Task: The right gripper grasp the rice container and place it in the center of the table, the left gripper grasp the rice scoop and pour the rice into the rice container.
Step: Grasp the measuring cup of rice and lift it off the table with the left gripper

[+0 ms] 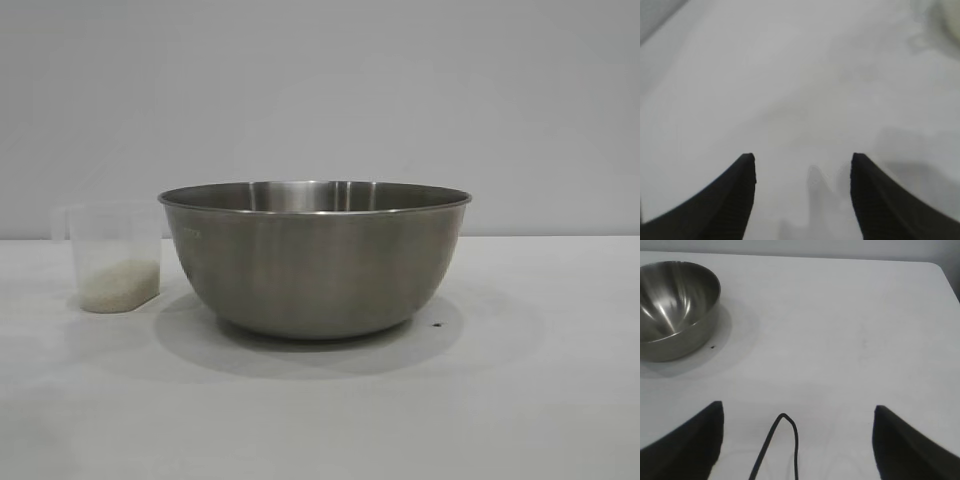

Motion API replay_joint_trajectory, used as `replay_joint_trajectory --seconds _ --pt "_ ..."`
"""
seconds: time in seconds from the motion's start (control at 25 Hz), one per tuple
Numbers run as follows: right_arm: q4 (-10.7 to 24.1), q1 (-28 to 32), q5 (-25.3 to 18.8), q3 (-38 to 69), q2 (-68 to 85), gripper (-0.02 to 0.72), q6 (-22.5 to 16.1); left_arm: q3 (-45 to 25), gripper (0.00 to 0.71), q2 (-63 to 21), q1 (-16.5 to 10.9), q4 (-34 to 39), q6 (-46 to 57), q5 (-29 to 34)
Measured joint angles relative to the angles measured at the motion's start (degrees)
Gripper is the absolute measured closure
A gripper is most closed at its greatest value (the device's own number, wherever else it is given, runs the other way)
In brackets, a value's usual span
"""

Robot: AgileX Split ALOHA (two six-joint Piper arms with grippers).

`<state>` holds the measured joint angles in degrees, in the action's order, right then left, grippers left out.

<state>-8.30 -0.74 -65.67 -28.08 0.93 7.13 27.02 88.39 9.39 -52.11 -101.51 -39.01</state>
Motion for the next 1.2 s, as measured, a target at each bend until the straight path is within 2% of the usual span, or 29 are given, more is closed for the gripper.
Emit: replay_joint_trajectory --seconds 0.12,0.24,0.36,0.44,0.56,0.72,0.88,1.0,1.12,1.2 --pt "0.0 0.0 0.0 0.0 0.0 0.158 0.0 0.6 0.576 0.0 0.6 9.4 -2.5 -3.6" --pt "-0.1 0.0 0.0 0.0 0.0 0.158 0.0 2.4 0.568 0.0 2.6 11.8 -2.1 -10.3" --pt "-0.1 0.0 0.0 0.0 0.0 0.158 0.0 3.0 0.568 0.0 5.5 12.3 9.6 -15.8" --pt "-0.1 0.0 0.0 0.0 0.0 0.158 0.0 3.0 0.568 0.0 8.1 10.6 21.7 -19.0" --pt "-0.1 0.0 0.0 0.0 0.0 0.158 0.0 3.1 0.568 0.0 12.0 7.0 33.1 -21.6" --pt "-0.1 0.0 0.0 0.0 0.0 0.158 0.0 3.1 0.568 0.0 15.5 2.0 52.1 -21.9" --pt "-0.1 0.0 0.0 0.0 0.0 0.158 0.0 3.2 0.568 0.0 15.7 -5.8 73.0 -21.7" --pt "-0.1 0.0 0.0 0.0 0.0 0.158 0.0 3.2 0.568 0.0 15.7 -7.4 78.3 -18.4" --pt "-0.1 0.0 0.0 0.0 0.0 0.158 0.0 1.7 0.568 0.0 15.8 -4.7 78.3 -11.8" --pt "-0.1 0.0 0.0 0.0 0.0 0.158 0.0 -1.0 0.568 0.0 15.8 -2.1 78.3 -9.4"
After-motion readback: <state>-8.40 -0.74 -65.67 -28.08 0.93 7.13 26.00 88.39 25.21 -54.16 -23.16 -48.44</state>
